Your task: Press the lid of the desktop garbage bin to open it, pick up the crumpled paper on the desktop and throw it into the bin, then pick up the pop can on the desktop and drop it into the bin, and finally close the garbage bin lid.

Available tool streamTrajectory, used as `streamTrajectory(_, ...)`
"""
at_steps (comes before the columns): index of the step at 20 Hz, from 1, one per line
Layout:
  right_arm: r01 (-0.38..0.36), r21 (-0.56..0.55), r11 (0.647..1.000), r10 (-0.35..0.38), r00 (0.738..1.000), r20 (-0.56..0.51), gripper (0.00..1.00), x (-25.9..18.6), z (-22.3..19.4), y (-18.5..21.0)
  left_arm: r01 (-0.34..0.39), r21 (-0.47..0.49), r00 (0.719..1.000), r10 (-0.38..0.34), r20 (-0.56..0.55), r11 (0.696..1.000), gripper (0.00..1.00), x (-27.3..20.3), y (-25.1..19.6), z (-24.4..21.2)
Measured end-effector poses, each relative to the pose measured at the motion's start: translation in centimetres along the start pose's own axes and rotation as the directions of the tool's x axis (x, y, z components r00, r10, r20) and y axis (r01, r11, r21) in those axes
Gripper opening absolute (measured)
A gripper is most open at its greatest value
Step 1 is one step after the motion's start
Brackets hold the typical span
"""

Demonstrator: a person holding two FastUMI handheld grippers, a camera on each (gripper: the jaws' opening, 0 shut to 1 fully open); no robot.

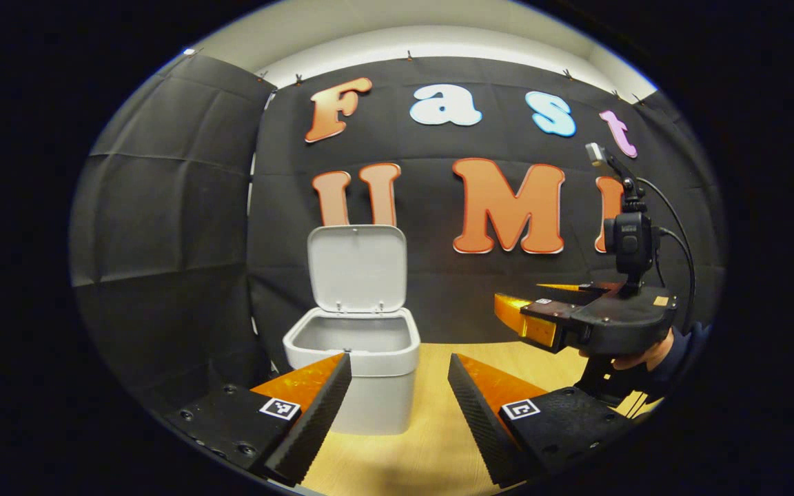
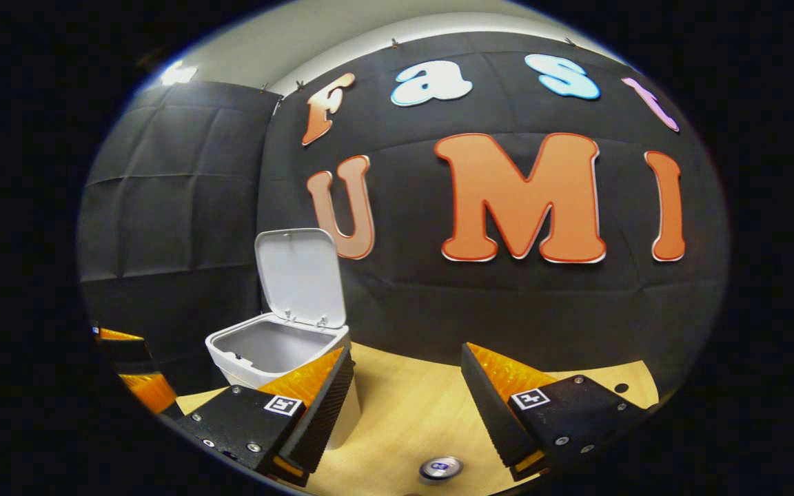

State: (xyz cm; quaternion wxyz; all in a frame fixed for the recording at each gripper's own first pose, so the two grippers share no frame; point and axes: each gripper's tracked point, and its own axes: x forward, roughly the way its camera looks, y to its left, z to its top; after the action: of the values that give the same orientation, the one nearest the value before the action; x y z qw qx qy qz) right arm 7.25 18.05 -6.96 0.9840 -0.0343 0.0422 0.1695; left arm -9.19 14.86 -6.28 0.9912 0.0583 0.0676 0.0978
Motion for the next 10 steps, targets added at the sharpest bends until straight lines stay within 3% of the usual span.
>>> streamTrajectory(10,0.239,0.055,0.97,-0.237,0.971,-0.029,0.94,-8.0,-1.1,-11.9,0.245,0.024,0.967,-0.243,-0.083,0.969,0.9,3.9,-11.1,-3.8)
